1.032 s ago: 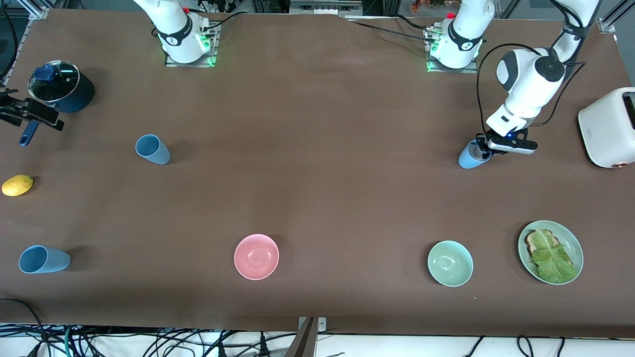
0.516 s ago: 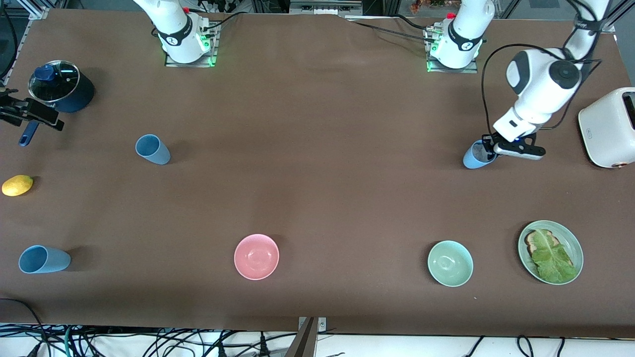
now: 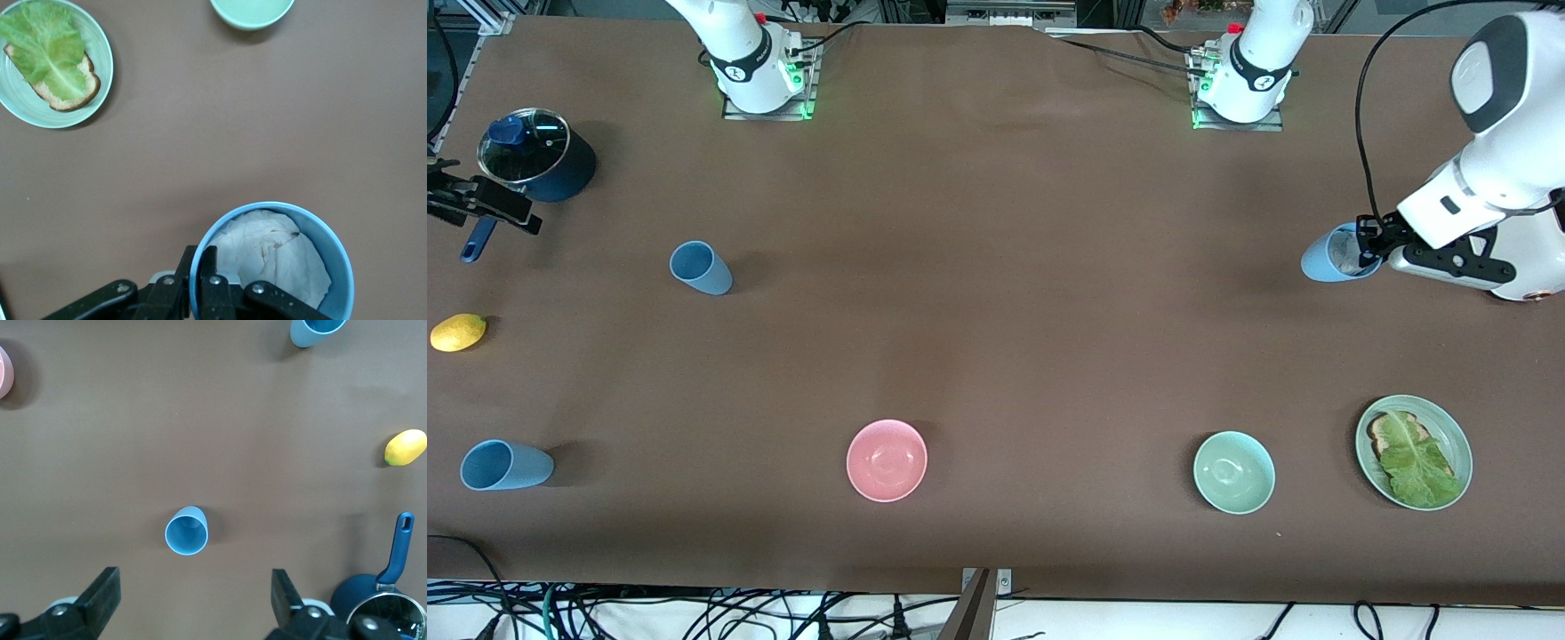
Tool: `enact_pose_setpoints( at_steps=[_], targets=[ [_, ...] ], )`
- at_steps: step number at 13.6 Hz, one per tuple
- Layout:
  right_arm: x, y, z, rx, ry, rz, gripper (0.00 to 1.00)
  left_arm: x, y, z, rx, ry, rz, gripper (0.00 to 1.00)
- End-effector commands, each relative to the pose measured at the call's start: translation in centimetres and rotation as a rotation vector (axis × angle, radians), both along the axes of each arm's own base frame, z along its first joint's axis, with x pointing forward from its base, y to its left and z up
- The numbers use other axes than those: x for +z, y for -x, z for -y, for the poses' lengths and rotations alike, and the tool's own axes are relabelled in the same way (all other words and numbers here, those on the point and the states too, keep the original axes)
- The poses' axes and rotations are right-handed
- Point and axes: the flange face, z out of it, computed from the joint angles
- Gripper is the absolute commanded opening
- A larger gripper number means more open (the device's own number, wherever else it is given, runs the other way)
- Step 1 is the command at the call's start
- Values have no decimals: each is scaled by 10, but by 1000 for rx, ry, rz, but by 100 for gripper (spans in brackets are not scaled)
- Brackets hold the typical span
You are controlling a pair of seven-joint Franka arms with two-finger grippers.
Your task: Stack blue cups with both arms
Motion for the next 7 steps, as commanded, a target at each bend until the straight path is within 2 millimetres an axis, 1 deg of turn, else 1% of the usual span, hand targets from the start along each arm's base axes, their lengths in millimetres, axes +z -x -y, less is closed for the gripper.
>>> enact_pose_setpoints(
  at_steps=[1, 3, 4, 5, 6, 7],
  targets=[
    [1, 4, 1, 13, -8, -5, 100, 23, -13, 43, 53, 28, -8, 0],
    [1, 4, 3, 8, -8, -7, 100, 36, -15, 90, 132, 26, 1, 0],
    [0, 4, 3, 10, -9, -10, 100, 39, -13, 109, 169, 25, 4, 0],
    [-4, 3, 3, 10, -9, -18, 100, 41, -11, 130, 195, 26, 6, 0],
    [-13, 0, 4, 11, -10, -34, 100, 46, -9, 151, 227, 30, 14, 0],
    [-18, 0, 4, 10, -11, -51, 100, 46, -4, 177, 263, 33, 9, 0]
  ],
)
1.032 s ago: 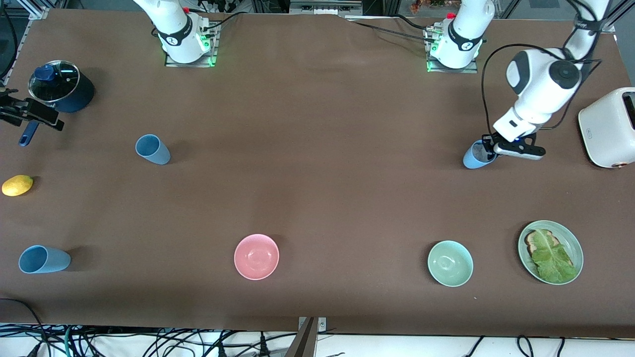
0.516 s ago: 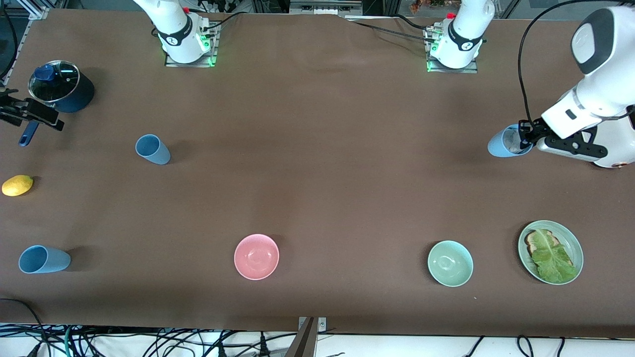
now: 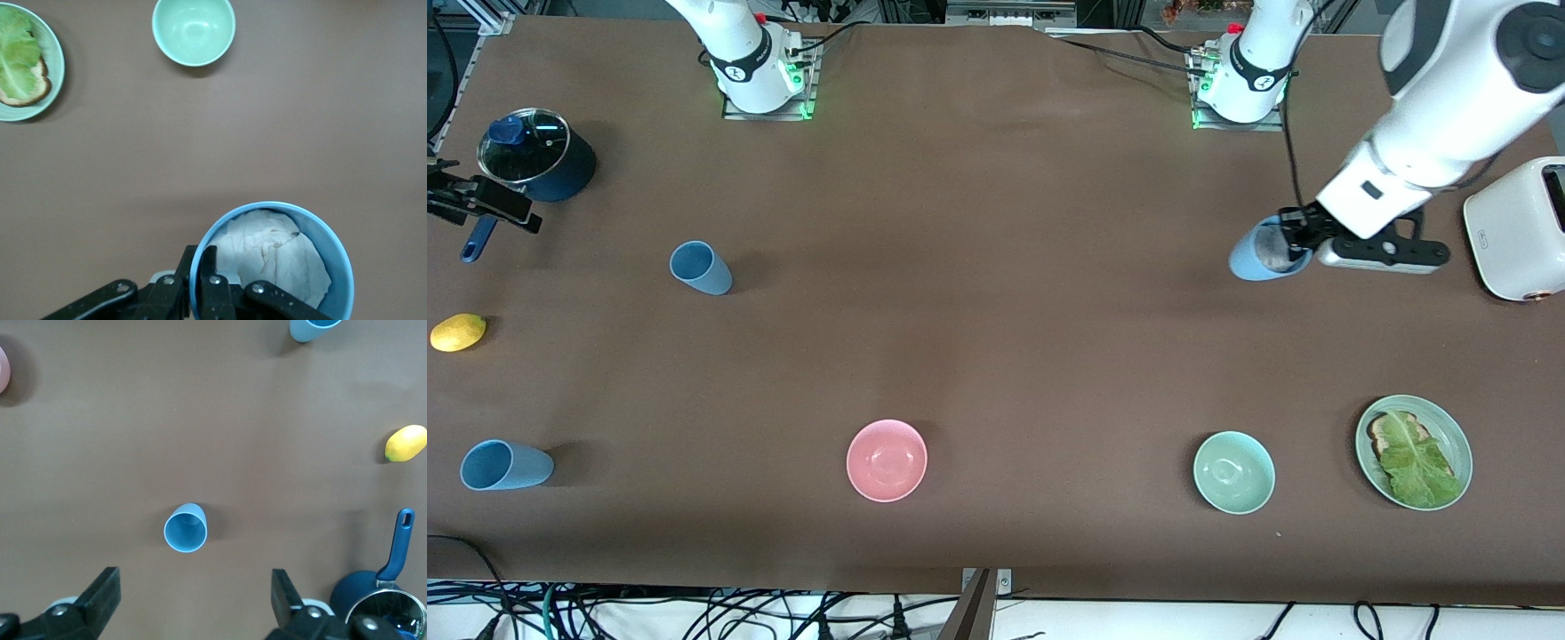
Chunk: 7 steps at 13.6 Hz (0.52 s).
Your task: Stack blue cups with both arms
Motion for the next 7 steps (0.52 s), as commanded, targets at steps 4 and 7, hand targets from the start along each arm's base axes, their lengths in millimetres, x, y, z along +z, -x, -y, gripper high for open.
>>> enact_pose_setpoints(
  at_steps=[4, 7],
  targets=[
    [-42, 0, 0, 24, -16, -124, 100, 2, 20, 130, 207, 37, -46, 0],
    [-87, 7, -3, 29, -24, -170, 100, -13, 27, 194, 283, 44, -72, 0]
  ],
)
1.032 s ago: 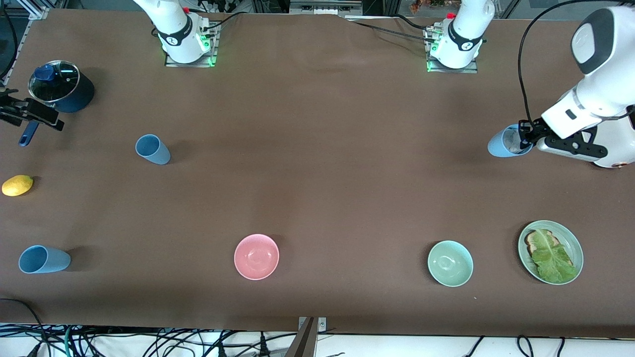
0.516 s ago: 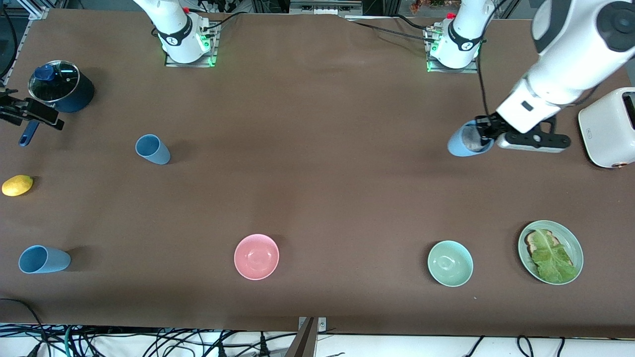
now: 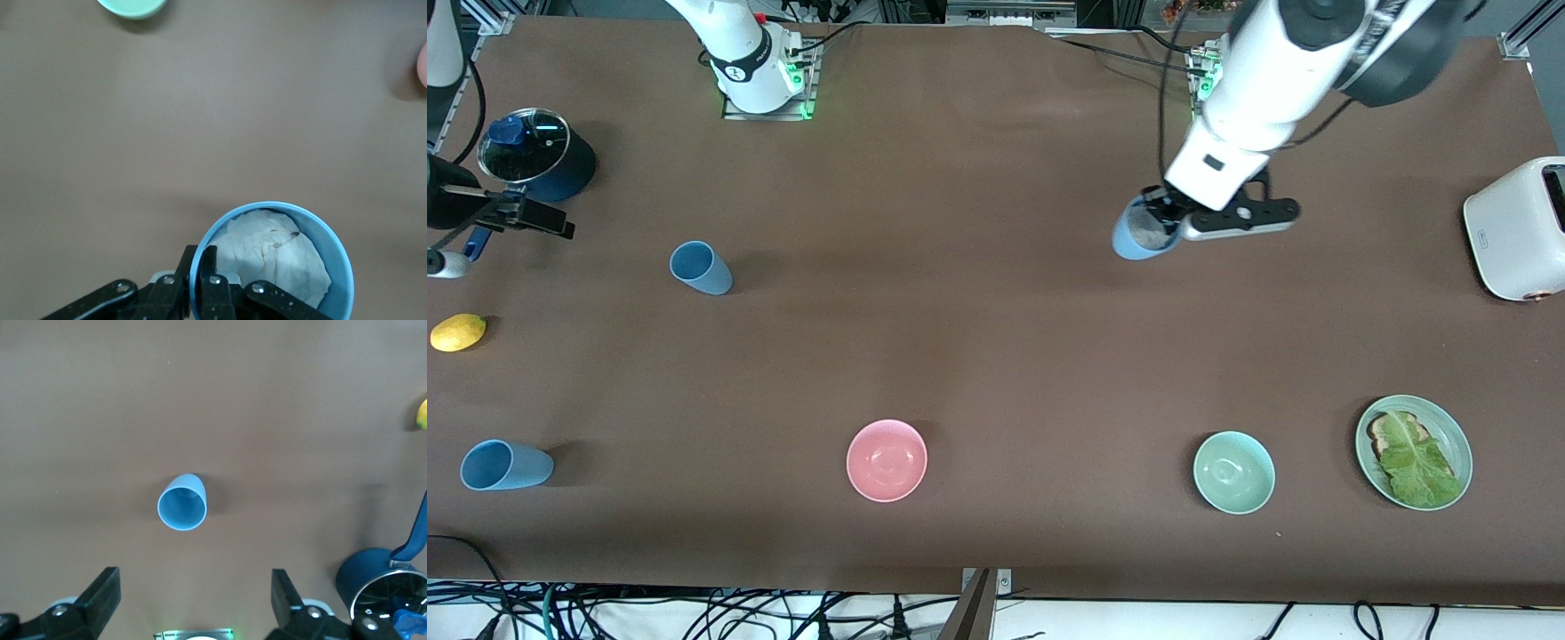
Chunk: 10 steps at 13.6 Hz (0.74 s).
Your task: Stack blue cups with both arms
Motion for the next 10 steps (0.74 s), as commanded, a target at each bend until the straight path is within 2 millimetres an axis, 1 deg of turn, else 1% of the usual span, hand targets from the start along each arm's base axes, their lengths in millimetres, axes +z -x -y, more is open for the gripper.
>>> enact_pose_setpoints(
  at_steps=[1, 3, 4, 6, 8, 10],
  targets=[
    [-45, 16, -3, 19, -10, -35, 100, -16, -6, 51, 73, 16, -49, 0],
    [-94, 29, -5, 19, -14, -65, 100, -38, 3, 93, 128, 17, -47, 0],
    [-110, 33, -5, 19, -13, -58, 100, -47, 4, 108, 156, 6, -33, 0],
    [-146, 42, -7, 24, -11, -30, 100, -71, 9, 135, 187, -31, -32, 0],
    [-179, 55, -9, 28, -6, -6, 100, -93, 13, 163, 230, -33, -23, 0],
    [-208, 66, -11, 30, -3, 21, 100, -121, 18, 181, 262, -42, -3, 0]
  ],
)
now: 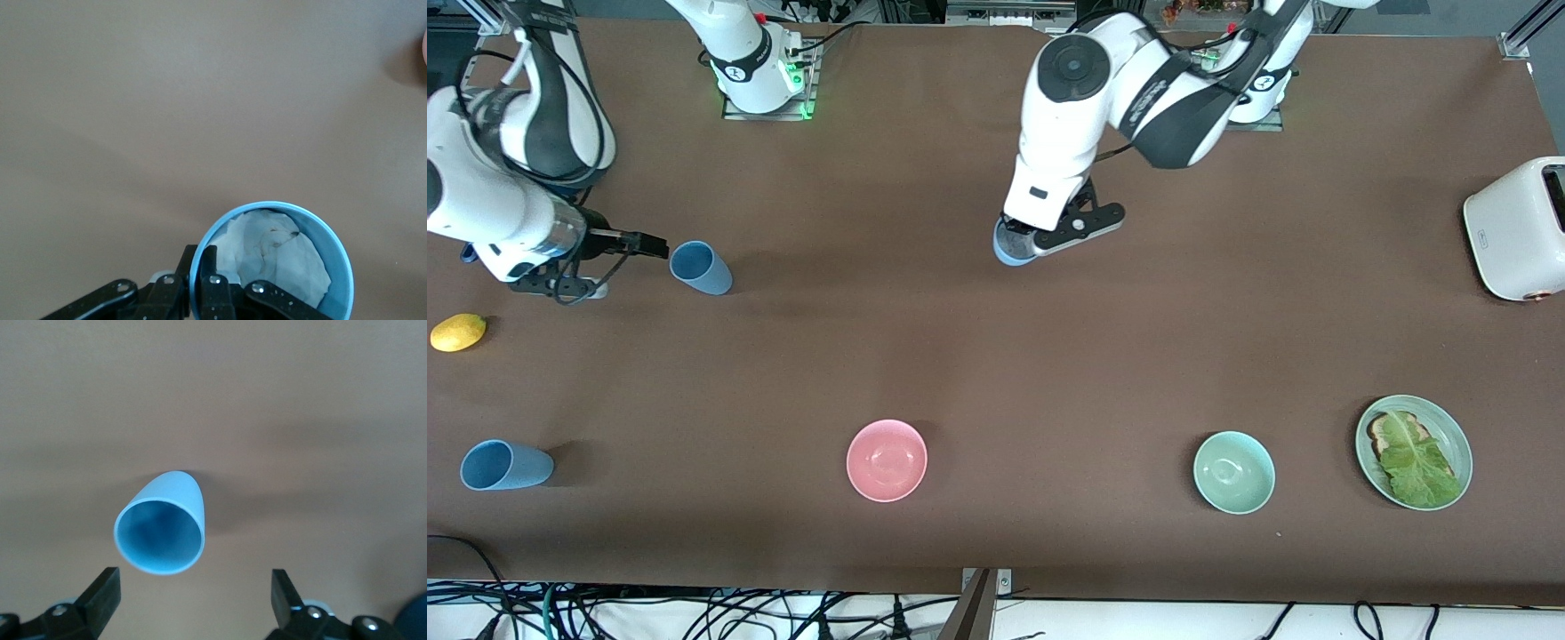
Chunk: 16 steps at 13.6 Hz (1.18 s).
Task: Stack blue cups with both arms
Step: 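Grasp the empty blue cup with the right gripper and lift it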
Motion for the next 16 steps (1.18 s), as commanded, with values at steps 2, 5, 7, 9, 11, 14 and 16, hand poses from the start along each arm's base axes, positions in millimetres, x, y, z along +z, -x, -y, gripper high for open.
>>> enact_pose_setpoints(
  at_steps=[2, 5, 7, 9, 11, 14, 16],
  targets=[
    [-42, 25, -5, 21, 4, 43, 100, -50, 0, 38, 65, -37, 59, 0],
    [-71, 33, -6, 37, 6, 53, 100, -92, 10, 58, 100, -58, 84, 0],
    [-75, 30, -5, 55, 9, 76, 88, -109, 19, 68, 99, -79, 93, 0],
    [-79, 30, -5, 60, 7, 73, 43, -124, 23, 75, 126, -61, 100, 0],
    [-83, 31, -5, 60, 6, 64, 7, -139, 28, 82, 139, -62, 107, 0],
    [-82, 30, -5, 60, 6, 62, 0, -156, 33, 85, 150, -86, 123, 0],
    [-80, 30, -5, 60, 6, 64, 0, -155, 33, 86, 149, -81, 130, 0]
  ],
)
